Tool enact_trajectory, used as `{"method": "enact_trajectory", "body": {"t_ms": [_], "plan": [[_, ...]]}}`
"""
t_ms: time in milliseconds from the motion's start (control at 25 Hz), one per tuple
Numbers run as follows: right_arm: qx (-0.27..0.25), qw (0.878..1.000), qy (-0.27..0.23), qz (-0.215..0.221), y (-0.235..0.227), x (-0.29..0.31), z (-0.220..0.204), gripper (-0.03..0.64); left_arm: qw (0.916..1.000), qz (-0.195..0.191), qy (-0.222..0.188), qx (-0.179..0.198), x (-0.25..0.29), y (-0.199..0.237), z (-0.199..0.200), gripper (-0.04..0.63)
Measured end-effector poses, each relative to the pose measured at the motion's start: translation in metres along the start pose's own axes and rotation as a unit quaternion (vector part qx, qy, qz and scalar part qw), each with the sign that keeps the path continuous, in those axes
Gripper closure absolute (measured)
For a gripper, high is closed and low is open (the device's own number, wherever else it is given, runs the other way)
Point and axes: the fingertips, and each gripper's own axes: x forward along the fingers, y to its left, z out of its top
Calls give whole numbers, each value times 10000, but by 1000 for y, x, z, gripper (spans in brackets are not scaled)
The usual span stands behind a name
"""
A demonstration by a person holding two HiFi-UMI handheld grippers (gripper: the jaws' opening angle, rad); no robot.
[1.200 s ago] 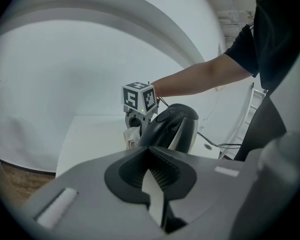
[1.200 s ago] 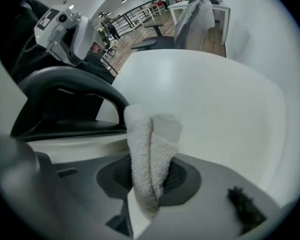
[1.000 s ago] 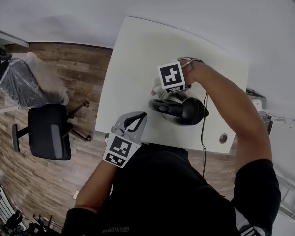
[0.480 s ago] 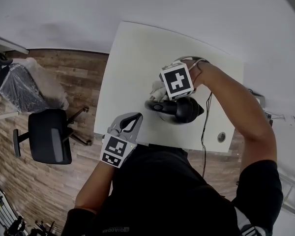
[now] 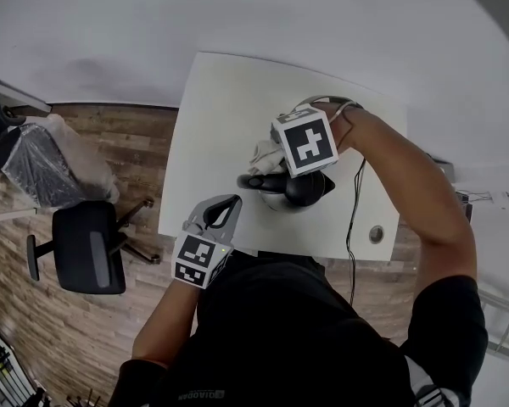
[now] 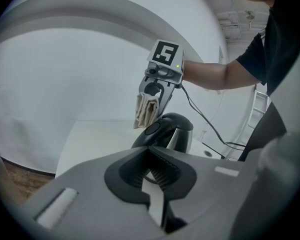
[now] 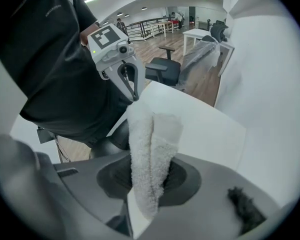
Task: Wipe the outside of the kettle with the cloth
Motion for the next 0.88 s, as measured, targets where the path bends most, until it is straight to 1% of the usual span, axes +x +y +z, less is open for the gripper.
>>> {"method": "enact_trajectory", "body": {"t_ms": [80,280,360,440,520,560,640,680,720,760,800,840,880], "plan": [[-43,9999,-60,-139,8,-11,1,518,9999,77,-66,-19,0,-2,6,588],[-39,9988,-149,-457,25,-28,-7,518,9993,271,-207,119,-2,-3,22,588],[137,9976,-269,-623,31,-34,-13,518,9990,362,-239,137,-2,-5,26,588],[421,9947,-433,-827,36,-39,-20,518,9986,417,-220,219,0,-12,27,588],[780,9887,-679,-1086,39,-43,-26,518,9985,397,-179,318,0,-22,27,588],[993,9834,-840,-1263,40,-44,-29,518,9986,378,-168,332,0,-27,28,588],[1396,9689,-1125,-1707,43,-48,-36,518,9986,372,-155,347,-1,-34,29,588],[1573,9594,-1247,-1983,44,-52,-39,518,9984,396,-143,377,-1,-36,30,588],[1770,9462,-1411,-2315,46,-57,-43,518,9981,448,-135,405,-2,-37,30,588],[2032,9263,-1670,-2700,47,-64,-46,518,9976,531,-147,411,-2,-36,31,588],[2393,8967,-2047,-3111,49,-73,-51,518,9970,640,-182,391,-4,-33,33,588],[2859,8557,-2524,-3497,52,-82,-58,518,9962,761,-230,355,-7,-29,37,588],[3383,8045,-3050,-3813,57,-89,-67,517,9953,876,-275,322,-10,-24,40,588]]}}
